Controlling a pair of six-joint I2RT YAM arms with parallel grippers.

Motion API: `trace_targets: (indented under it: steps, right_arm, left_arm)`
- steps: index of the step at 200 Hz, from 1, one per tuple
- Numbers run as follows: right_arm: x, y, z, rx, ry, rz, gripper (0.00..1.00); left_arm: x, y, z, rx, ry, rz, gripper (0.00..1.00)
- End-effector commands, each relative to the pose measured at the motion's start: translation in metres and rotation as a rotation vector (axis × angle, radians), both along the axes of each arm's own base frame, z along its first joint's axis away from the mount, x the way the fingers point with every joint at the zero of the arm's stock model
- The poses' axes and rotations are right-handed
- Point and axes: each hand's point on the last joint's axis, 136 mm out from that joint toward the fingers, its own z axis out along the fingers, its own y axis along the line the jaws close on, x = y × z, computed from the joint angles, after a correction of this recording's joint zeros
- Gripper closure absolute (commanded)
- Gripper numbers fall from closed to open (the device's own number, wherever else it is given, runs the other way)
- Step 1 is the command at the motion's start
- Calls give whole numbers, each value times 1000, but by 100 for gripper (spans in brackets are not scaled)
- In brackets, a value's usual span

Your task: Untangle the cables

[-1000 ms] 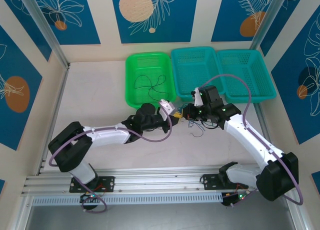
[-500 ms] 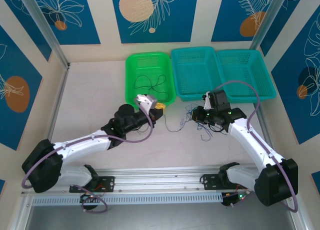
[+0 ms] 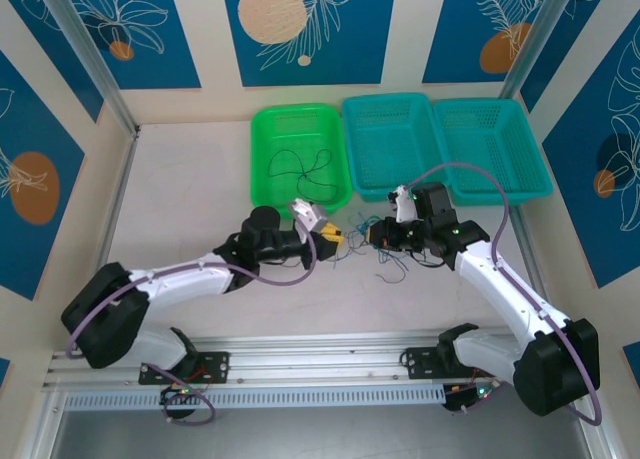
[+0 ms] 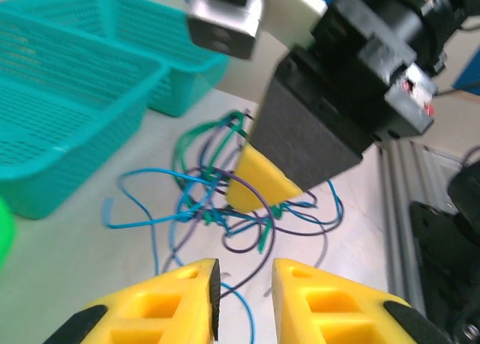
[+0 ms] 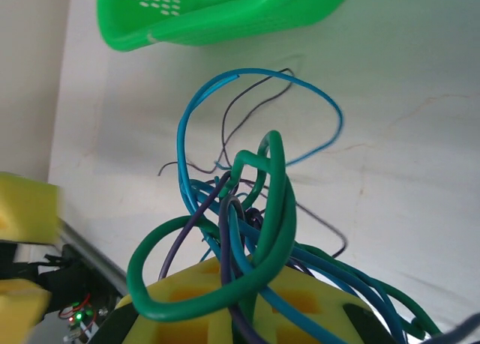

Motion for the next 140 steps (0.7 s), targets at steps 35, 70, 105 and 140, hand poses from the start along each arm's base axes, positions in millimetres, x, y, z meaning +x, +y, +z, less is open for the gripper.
trace_targets:
  steps: [35,70,105,140]
  right_arm:
    - [-11,20,25,112,-23,112,99]
    - [-13,19,25,102,-20,115,99]
    - [-11,17,25,88,-6,91,100]
    - [-12,23,28,104,-5,109,100]
  left_arm:
    - [-24,-27,19,-81,-175,-243,72]
    - [-36,-28,-1,-25,-308,-357,60]
    - [-37,-31,-8,17,-342,-399,57]
    - [-23,-38,-9,16,-348,-353,57]
